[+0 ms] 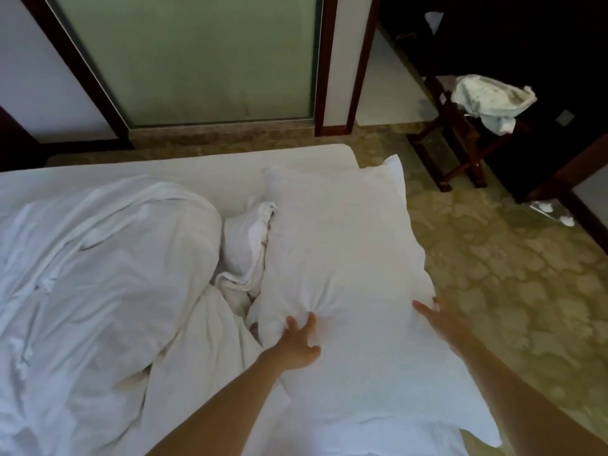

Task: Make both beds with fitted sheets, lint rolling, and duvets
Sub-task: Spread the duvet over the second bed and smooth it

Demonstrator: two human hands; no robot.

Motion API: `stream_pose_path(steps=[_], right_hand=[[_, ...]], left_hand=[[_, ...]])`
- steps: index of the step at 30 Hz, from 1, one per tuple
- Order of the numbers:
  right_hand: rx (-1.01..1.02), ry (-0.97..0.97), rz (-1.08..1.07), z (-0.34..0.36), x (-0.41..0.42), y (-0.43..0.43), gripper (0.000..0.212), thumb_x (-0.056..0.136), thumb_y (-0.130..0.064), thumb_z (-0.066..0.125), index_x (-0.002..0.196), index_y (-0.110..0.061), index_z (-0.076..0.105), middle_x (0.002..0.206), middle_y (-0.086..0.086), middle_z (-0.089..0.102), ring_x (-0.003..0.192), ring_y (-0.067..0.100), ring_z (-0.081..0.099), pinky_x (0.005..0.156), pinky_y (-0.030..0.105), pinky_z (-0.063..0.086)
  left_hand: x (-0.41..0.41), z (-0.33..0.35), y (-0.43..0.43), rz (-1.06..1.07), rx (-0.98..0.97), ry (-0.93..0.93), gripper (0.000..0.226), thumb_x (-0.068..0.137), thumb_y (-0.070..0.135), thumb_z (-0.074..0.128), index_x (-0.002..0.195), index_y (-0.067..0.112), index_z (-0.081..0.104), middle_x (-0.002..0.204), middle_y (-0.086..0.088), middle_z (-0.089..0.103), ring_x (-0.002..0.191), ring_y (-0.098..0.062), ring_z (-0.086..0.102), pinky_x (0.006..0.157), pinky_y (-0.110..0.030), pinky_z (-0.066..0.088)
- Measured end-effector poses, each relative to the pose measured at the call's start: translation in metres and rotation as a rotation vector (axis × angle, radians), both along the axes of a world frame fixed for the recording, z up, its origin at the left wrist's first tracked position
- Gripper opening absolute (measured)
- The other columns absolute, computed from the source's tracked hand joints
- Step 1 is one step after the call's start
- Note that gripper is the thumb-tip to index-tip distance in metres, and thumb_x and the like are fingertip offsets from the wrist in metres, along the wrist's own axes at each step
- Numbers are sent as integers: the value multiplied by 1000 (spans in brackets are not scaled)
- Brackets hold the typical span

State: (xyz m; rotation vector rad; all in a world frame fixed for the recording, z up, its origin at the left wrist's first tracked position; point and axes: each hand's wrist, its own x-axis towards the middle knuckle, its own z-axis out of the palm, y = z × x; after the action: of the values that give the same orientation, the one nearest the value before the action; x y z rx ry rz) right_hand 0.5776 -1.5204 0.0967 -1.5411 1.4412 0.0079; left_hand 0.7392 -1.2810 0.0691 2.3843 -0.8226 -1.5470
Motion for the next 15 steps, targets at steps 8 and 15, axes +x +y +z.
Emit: stream_pose_path(steps=[8,15], right_hand=[[52,-52,62,1,-1,-8,59,92,-23,62,140,0,38,143,12,42,131,27,40,94,31,33],[-40,-26,364,70,40,8,74,78,-51,66,139,-13,46,135,9,53,95,28,65,63,39,53]], left_hand=[[6,6,22,125,4,73,74,96,24,46,149,39,-3,159,-11,-9,144,-27,19,105,-22,31],[35,50,69,520,-101,54,42,95,14,46,136,17,47,127,-9,54,87,-16,52,56,-18,37]])
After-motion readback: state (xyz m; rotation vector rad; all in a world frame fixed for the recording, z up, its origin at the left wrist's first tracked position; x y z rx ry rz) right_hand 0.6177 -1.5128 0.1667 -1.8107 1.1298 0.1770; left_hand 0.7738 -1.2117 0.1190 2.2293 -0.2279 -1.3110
